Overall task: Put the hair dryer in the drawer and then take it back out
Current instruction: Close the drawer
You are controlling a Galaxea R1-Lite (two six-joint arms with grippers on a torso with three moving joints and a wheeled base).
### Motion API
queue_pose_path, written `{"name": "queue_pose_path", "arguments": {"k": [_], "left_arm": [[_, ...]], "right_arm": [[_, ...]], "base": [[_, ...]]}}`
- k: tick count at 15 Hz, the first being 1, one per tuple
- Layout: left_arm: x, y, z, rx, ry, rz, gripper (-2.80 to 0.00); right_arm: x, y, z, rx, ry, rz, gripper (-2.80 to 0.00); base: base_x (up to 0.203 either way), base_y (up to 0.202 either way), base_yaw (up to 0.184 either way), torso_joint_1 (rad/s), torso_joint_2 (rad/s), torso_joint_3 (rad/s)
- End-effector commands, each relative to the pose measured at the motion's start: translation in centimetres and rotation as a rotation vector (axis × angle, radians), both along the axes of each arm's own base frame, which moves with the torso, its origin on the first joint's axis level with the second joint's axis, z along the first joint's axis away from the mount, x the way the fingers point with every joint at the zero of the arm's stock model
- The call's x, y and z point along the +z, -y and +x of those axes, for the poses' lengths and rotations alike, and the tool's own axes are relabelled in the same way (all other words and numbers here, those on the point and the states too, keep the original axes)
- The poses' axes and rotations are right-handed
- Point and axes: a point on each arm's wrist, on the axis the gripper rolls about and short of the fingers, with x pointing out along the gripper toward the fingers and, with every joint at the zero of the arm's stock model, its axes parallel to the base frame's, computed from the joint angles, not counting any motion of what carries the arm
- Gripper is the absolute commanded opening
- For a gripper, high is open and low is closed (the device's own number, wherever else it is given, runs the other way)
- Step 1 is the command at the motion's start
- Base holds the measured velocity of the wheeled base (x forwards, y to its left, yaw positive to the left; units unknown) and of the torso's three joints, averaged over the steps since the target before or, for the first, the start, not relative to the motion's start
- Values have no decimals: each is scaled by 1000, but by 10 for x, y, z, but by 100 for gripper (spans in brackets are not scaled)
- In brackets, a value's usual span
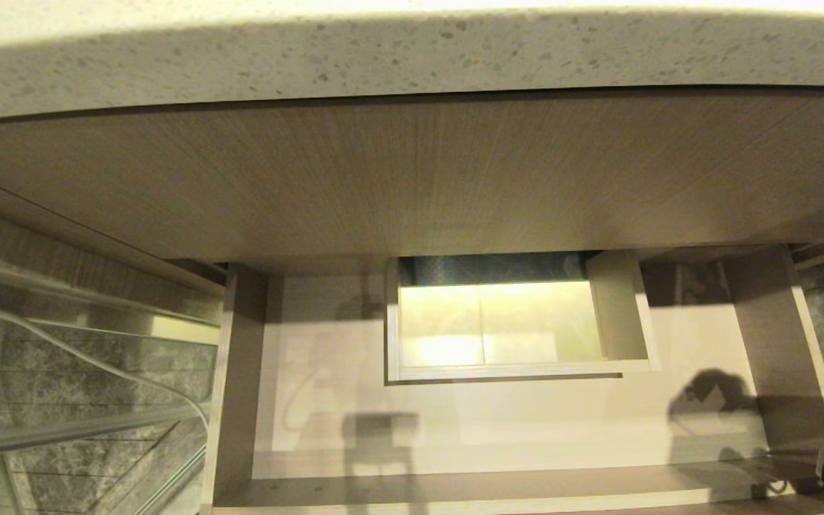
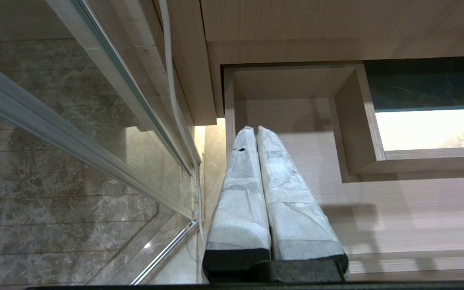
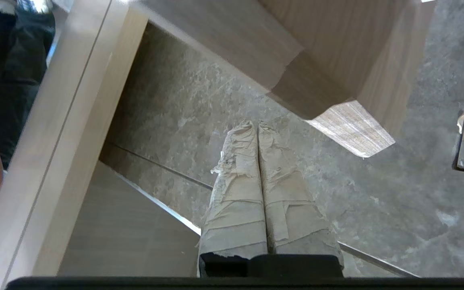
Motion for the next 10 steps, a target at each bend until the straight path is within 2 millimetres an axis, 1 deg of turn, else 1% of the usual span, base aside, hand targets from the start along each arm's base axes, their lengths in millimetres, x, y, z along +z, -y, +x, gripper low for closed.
{"name": "queue_pose_path", "arguments": {"k": [1, 3, 6, 10], "left_arm": [[-11, 0, 4, 0, -39, 0, -280], [-11, 0, 4, 0, -39, 0, -280], [-11, 0, 4, 0, -39, 0, -280], [-11, 0, 4, 0, -39, 0, -280]], "right_arm": [[-2, 0, -1, 6, -15, -1, -280], [-4, 0, 0, -2, -20, 3, -280], [-6, 7, 7, -6, 7, 0, -280], [-12, 8, 6, -37, 5, 26, -280]], "base": [[0, 0, 0, 0, 0, 0], [0, 0, 0, 0, 0, 0], [0, 0, 0, 0, 0, 0], [0, 0, 0, 0, 0, 0]]}}
